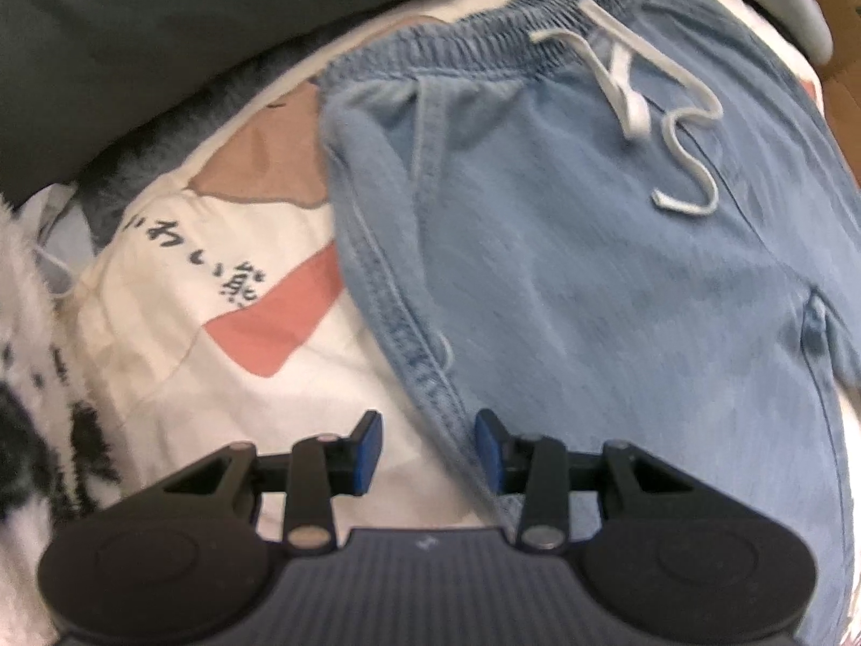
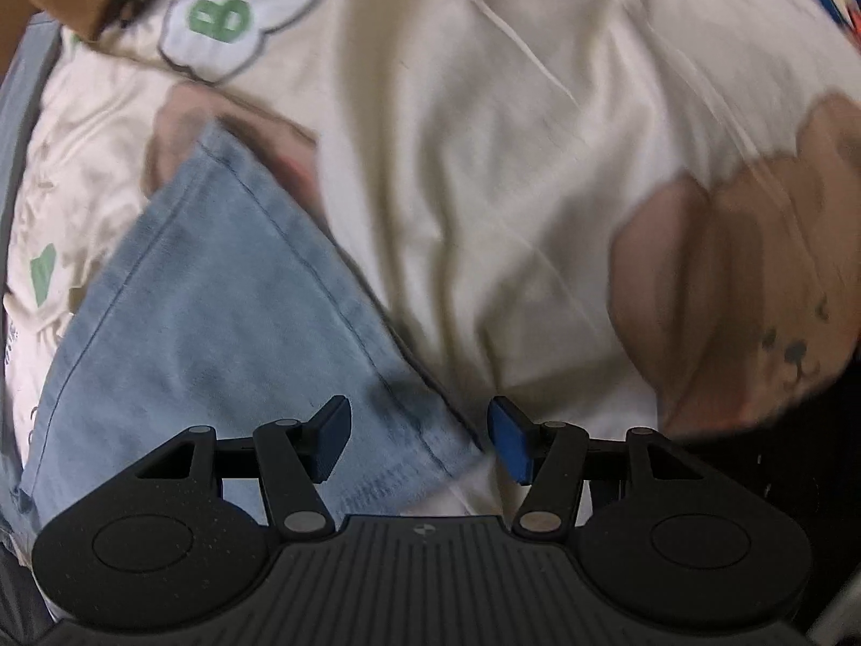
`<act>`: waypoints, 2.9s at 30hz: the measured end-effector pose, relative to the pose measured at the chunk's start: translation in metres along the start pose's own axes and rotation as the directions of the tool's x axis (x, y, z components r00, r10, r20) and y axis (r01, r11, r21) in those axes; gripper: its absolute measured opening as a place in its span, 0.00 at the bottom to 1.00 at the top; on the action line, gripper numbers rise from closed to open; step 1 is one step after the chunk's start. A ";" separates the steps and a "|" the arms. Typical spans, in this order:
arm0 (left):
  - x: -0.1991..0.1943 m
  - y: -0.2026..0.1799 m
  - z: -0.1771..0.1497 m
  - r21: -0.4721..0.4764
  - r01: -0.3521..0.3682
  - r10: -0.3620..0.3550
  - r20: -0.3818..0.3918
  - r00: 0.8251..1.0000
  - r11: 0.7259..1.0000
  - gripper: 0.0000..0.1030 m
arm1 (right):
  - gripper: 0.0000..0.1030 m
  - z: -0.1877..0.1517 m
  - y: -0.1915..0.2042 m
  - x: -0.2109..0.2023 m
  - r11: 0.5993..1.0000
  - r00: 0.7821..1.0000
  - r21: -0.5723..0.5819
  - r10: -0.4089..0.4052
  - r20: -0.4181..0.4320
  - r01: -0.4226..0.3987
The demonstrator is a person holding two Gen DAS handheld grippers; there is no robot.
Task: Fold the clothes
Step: 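Grasp the trouser leg cuff with the right gripper and lift it, then grasp the trouser leg seam with the left gripper while the right gripper holds the cuff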
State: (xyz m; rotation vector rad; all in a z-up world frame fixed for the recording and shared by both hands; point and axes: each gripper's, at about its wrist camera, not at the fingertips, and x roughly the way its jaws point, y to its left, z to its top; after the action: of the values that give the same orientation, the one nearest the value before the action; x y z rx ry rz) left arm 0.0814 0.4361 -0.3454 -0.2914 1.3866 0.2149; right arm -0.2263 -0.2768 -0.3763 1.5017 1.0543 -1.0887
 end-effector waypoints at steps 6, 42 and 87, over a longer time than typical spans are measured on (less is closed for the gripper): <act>0.003 -0.006 -0.001 0.024 0.007 -0.007 -0.001 1.000 1.000 0.40 | 0.60 -0.007 0.002 -0.009 0.999 0.999 0.003 0.041 0.010 -0.041; 0.005 0.005 -0.017 -0.014 0.043 -0.043 0.018 0.999 0.999 0.40 | 0.08 0.003 0.050 -0.015 0.942 0.969 -0.244 0.244 0.034 -0.228; -0.005 0.054 -0.018 -0.427 0.377 -0.304 0.231 0.924 0.822 0.06 | 0.08 0.062 0.146 -0.109 0.887 0.901 -0.368 0.375 0.218 -0.281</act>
State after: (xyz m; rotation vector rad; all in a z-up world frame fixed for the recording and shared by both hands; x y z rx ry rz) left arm 0.0466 0.4813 -0.3473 -0.9019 1.0908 0.2637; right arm -0.1185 -0.3716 -0.2486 1.1610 0.7020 -0.8073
